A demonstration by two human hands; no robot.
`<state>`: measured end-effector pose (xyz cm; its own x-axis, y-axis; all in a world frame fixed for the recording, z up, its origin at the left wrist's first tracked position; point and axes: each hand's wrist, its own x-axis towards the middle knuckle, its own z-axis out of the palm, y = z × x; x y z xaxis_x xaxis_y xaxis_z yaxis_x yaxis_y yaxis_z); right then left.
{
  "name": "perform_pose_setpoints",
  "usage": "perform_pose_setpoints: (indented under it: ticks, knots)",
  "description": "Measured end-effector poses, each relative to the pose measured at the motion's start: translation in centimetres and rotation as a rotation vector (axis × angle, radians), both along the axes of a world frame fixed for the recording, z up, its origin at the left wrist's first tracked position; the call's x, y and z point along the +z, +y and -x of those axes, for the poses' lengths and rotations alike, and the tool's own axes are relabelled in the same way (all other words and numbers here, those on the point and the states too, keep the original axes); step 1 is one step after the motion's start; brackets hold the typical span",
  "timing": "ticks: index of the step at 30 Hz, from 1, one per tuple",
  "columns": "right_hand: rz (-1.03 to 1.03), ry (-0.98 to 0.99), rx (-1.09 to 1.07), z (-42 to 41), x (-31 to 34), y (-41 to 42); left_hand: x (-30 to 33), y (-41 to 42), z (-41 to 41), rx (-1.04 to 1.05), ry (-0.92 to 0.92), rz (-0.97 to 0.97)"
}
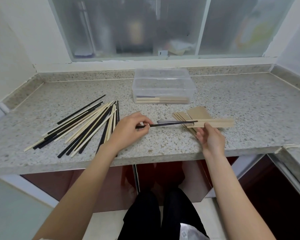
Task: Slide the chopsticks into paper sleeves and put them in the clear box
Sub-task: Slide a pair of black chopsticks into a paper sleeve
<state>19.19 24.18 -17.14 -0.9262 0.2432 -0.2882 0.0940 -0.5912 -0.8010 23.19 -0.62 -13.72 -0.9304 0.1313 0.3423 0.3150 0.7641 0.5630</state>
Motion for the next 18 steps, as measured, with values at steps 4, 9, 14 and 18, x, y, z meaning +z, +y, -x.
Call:
perform_pose_setpoints:
  ticks: [4, 9, 14, 18]
  knots:
    - [0.021, 0.011, -0.002, -0.2, 0.0, 0.4, -0.9, 0.4, -0.2, 0.027, 0.003, 0.105]
    - [0.02, 0.012, 0.001, -0.5, -0.1, 0.8, -1.3, 0.5, -0.4, 0.054, 0.019, 0.108]
    - [-0.034, 0.017, 0.056, -0.8, 0.0, 0.9, -1.4, 0.7, -0.3, 0.029, 0.013, 0.111]
    - [-0.083, 0.044, 0.157, -1.0, 0.0, 0.5, -1.5, 1.1, 0.0, -0.017, 0.031, 0.099]
